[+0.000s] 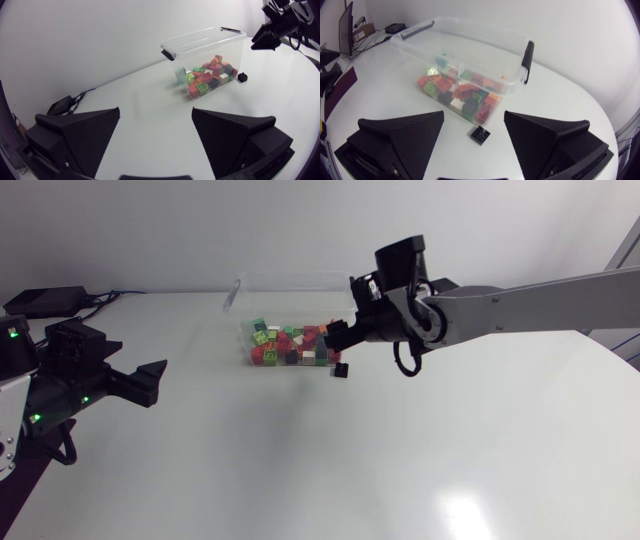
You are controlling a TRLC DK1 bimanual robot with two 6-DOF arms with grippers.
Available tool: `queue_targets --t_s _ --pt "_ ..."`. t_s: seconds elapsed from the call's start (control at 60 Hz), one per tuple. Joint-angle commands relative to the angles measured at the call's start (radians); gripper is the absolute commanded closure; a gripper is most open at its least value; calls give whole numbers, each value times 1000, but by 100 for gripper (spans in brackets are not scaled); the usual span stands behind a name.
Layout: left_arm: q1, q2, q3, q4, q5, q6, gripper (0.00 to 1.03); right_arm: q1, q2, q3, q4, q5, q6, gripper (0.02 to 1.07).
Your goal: Place the duplo bricks in the container
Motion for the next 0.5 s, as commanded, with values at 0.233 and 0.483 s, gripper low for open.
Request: queue_targets --t_s 0.233,0.483 --pt "43 -31 -72 45 -4 -37 3 52 256 51 26 120 130 20" --pt "43 -70 -122 83 -4 -62 3 74 359 109 46 206 158 20"
